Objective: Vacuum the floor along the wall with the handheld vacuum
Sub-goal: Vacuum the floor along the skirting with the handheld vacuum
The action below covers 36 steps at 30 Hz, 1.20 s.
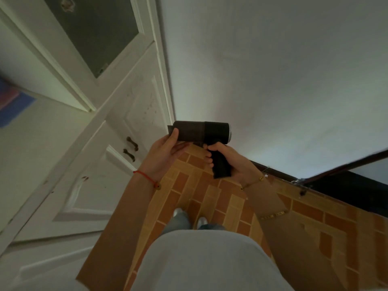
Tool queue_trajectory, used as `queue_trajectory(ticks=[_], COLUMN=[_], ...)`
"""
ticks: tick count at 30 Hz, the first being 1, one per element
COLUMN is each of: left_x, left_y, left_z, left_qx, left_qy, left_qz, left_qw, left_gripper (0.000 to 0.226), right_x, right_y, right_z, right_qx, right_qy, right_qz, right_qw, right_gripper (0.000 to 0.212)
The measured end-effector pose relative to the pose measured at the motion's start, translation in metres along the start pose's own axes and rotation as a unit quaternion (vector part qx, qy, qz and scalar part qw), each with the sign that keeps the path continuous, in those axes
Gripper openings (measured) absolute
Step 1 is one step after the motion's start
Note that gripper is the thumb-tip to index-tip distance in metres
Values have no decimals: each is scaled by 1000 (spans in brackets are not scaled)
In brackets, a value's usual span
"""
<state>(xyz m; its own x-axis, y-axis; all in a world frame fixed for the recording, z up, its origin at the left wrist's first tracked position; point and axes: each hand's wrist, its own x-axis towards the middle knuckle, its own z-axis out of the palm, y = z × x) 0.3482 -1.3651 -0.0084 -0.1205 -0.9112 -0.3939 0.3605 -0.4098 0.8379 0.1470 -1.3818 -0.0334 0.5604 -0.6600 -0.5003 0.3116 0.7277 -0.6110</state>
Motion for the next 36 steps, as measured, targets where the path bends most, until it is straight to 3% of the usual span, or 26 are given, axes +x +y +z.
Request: queue_trajectory(ticks=[13,20,27,36], left_x=[108,166,233,337], left_y=[27,5,-67,-235], left_z=[-17,-26,-44,-117], left_qx=[20,2,3,44], left_qy=[-21,-17,3,-1], left_qz=[-46,-73,-65,-45], left_qw=[999,997,998,998], left_gripper=[34,28,28,44], right_x=[75,114,176,296], right_y=[-35,-47,-21,82], right_z=[-21,-53,-133,-275], right_qx=[46,56,59,53], right_qy=[48,57,47,27], right_qz=[-22,-13,13,14], right_qw=[998,997,997,998], right_gripper=[7,6,8,5])
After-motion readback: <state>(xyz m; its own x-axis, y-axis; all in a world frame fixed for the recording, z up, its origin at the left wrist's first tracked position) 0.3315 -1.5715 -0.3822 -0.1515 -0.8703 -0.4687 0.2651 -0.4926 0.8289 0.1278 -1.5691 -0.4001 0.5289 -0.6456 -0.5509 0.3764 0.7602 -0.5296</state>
